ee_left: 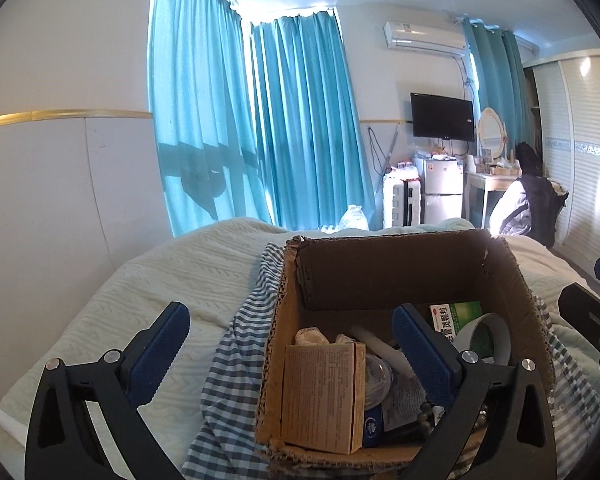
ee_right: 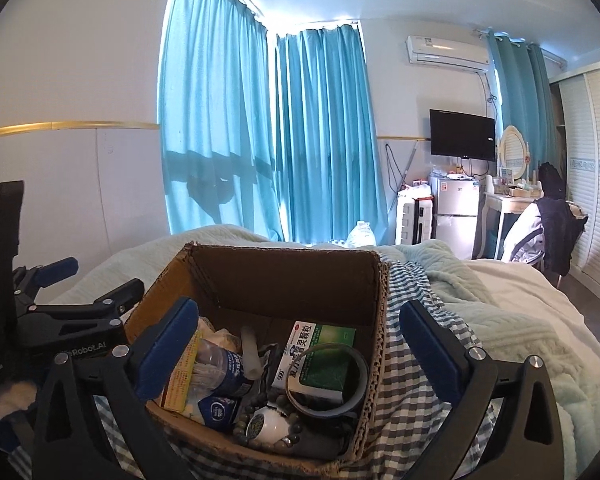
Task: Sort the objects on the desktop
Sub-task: 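Open both grippers to drop the lace cloth and bracelet into the box, then withdraw both grippers from the box down to the remaining items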
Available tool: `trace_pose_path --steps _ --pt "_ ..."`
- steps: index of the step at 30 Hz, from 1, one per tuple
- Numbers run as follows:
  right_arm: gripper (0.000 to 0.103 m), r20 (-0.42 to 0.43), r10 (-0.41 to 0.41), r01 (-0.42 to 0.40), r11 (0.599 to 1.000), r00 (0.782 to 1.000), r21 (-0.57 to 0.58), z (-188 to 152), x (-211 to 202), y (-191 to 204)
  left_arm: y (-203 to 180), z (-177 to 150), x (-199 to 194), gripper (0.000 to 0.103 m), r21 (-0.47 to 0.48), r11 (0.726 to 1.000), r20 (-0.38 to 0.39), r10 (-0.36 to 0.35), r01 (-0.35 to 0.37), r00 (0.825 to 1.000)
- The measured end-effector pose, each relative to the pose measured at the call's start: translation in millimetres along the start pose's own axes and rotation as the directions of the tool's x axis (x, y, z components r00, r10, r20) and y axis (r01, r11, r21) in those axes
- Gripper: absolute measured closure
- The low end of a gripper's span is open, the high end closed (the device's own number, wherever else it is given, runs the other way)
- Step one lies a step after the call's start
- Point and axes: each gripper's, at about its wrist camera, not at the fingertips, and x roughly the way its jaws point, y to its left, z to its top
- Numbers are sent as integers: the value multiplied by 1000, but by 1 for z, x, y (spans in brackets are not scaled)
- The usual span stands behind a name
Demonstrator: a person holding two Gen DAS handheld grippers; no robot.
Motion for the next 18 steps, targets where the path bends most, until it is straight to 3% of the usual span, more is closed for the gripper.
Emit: trace_pose_path --steps 7,10,15,18 --pt "2 -24 23 -23 1000 999 -6 -17 -22 0 7 -14 -26 0 -51 998 1 -32 32 999" --pt "2 -34 64 -64 998 997 4 -30 -27 0 7 -24 -32 0 -31 999 -7 -11 11 1000" --pt "2 -76 138 -138 990 988 2 -52 -35 -1 14 -47 -38 0 -50 998 -110 -41 35 993" --pt "2 -112 189 -189 982 975 14 -69 -39 -2 12 -70 -47 0 -14 999 -148 -32 31 988"
